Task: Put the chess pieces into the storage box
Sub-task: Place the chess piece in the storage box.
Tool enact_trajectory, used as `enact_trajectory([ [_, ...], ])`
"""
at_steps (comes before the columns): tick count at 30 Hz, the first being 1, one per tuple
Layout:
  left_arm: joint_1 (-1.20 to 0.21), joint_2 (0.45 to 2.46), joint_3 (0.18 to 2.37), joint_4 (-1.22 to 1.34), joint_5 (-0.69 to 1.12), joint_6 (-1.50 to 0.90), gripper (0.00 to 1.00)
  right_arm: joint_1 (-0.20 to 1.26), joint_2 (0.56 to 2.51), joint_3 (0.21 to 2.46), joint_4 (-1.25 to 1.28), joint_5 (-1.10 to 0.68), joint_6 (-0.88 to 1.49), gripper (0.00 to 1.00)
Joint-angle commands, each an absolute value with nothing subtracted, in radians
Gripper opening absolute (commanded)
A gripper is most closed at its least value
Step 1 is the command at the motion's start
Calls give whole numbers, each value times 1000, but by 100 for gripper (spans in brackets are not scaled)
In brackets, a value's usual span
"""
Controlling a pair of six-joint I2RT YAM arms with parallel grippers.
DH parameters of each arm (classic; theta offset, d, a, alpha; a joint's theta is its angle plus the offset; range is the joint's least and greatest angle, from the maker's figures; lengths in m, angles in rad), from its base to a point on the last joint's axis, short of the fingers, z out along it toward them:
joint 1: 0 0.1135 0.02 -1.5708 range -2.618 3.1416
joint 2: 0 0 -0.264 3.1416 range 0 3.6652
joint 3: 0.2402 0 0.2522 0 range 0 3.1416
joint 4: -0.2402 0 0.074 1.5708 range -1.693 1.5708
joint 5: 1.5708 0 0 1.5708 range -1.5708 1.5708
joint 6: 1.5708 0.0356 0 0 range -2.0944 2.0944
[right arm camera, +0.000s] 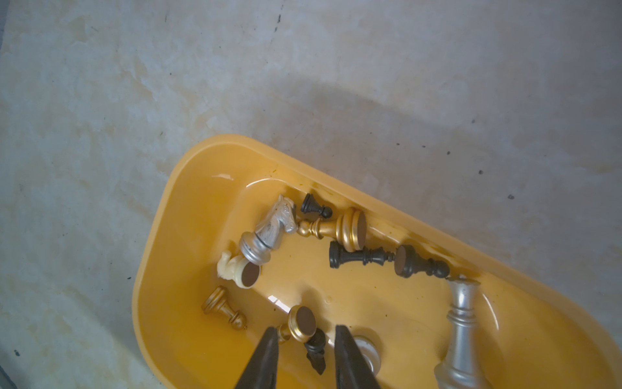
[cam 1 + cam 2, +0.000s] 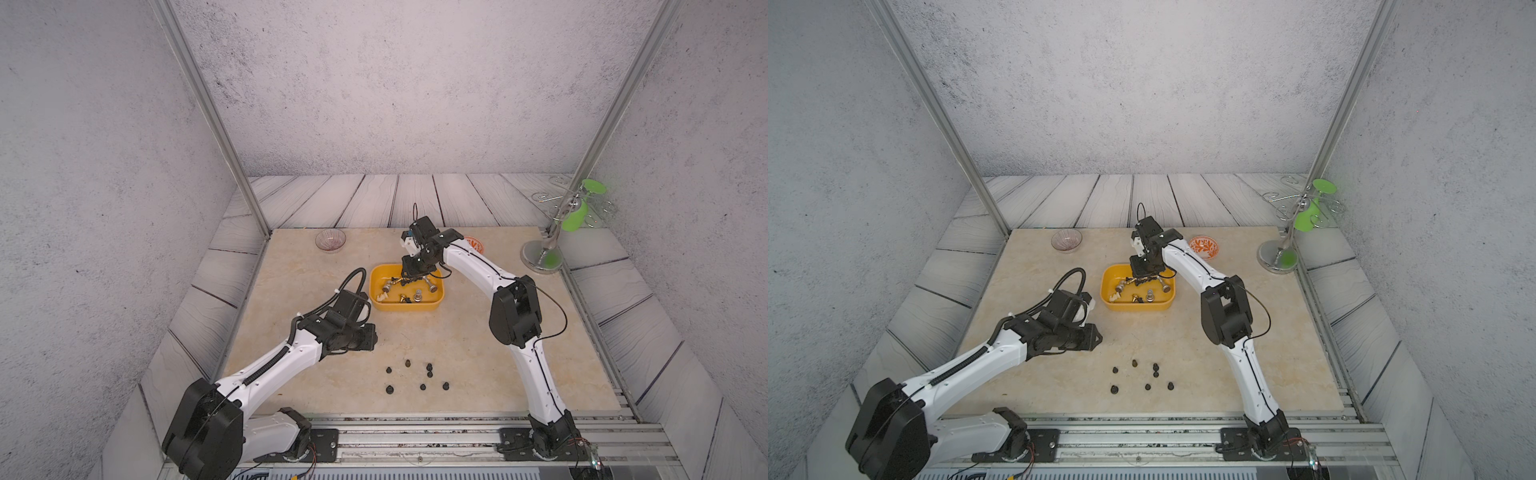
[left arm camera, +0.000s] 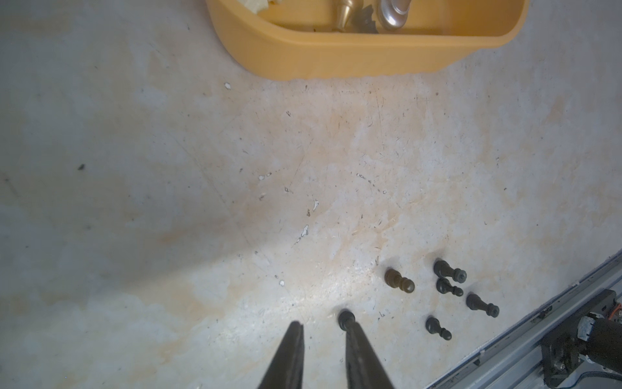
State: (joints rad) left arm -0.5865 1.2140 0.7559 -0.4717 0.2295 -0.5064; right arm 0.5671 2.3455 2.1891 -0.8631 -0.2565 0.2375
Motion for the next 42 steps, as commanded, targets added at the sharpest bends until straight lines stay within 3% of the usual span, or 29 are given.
enact_trajectory([
  [1, -595, 1195, 744, -478, 215, -522, 26, 565, 2277, 2171, -877, -262, 235, 31],
  [23, -616, 1213, 750, -464, 219, -526, 26, 565, 2151, 2056, -833, -268, 245, 31],
  [42, -669, 1284, 792, -453, 224, -522, 26, 565, 1813, 1578, -712, -245, 259, 31],
])
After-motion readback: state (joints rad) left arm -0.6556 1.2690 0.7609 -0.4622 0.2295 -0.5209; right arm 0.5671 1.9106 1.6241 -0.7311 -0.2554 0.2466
